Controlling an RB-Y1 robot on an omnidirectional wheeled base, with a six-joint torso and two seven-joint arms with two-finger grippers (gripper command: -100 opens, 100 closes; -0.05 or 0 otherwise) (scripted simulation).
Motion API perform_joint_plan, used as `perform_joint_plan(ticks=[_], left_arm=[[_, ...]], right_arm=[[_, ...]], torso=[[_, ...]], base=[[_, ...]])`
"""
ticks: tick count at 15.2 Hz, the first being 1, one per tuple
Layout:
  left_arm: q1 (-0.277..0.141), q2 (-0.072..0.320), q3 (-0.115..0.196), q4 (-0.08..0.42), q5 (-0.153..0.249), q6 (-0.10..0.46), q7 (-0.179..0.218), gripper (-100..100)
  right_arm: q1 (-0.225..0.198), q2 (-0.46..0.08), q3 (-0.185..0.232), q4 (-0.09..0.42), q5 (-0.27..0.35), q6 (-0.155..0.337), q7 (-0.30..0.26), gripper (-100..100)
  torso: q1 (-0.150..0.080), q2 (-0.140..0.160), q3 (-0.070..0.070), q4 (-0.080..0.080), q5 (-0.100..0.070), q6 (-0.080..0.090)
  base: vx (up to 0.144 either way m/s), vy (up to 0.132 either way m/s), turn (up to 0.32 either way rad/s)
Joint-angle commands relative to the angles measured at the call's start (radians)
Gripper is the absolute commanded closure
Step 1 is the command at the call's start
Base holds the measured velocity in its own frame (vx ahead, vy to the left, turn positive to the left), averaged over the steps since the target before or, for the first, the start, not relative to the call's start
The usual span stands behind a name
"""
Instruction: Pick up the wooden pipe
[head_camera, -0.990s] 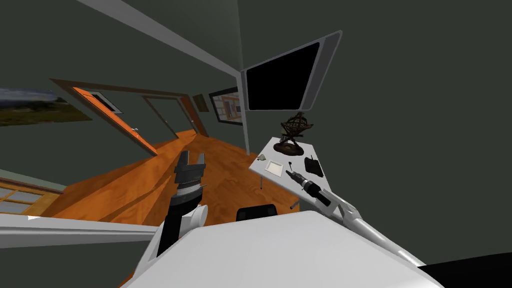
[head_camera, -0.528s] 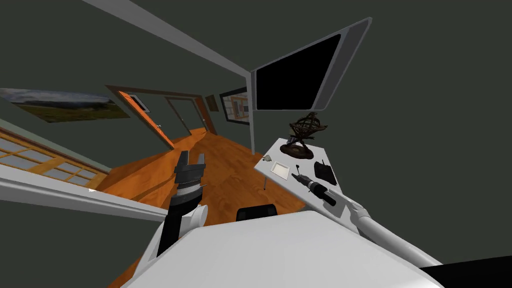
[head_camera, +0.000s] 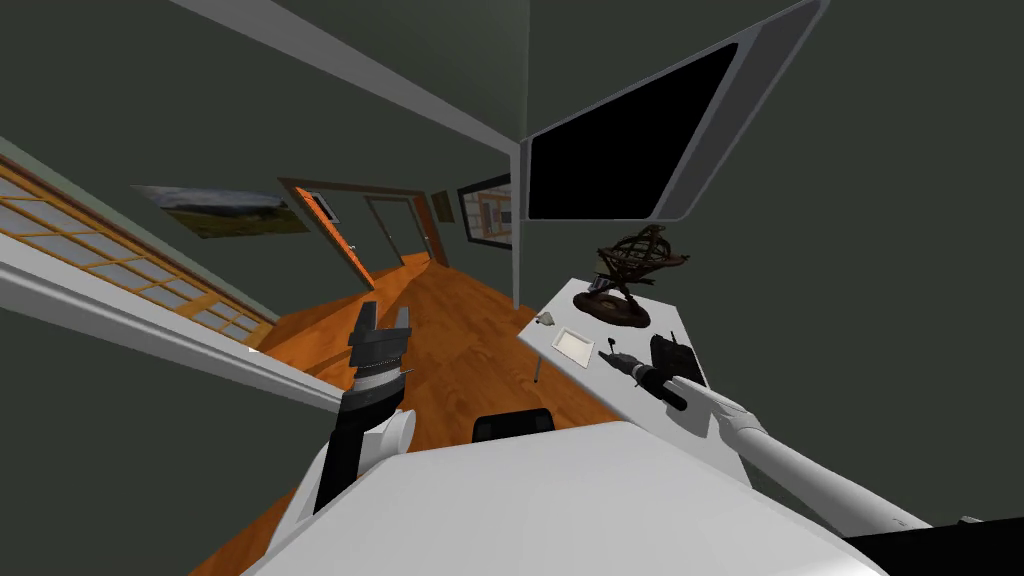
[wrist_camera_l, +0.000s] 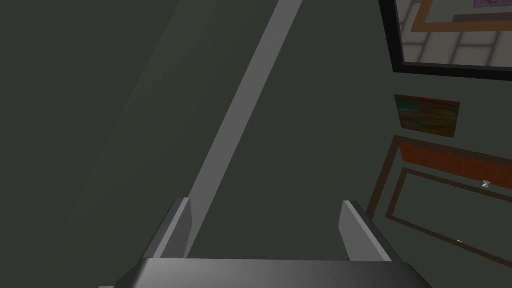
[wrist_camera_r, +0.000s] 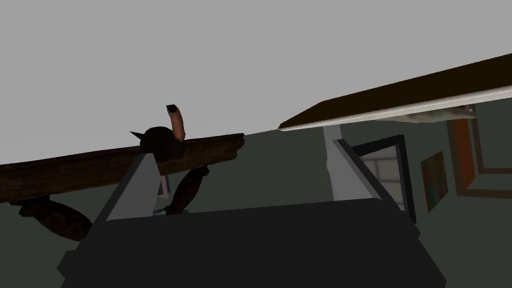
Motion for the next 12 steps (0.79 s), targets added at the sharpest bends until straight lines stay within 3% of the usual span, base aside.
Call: perform_joint_plan(ticks=[1, 8, 12], left_arm=[[0.0, 0.0, 0.0, 0.0, 0.0, 0.0, 0.0, 0], [0.0, 0.0, 0.0, 0.0, 0.0, 0.0, 0.0, 0], [0.0, 0.0, 0.0, 0.0, 0.0, 0.0, 0.0, 0]], right_arm=[[-0.011, 0.003, 0.0, 0.036, 0.007, -0.009, 0.008, -100], [-0.045, -0.086, 0.037, 0.186, 0.041, 0.041, 0.012, -100], [-0.051, -0.102, 0.045, 0.215, 0.048, 0.051, 0.013, -100]], torso=[[0.0, 0.0, 0.0, 0.0, 0.0, 0.0], [0.0, -0.001, 0.0, 0.0, 0.0, -0.001], [0.0, 0.0, 0.0, 0.0, 0.0, 0.0]], base=[[0.012, 0.003, 0.039], [0.02, 0.009, 0.219], [0.017, 0.003, 0.072]])
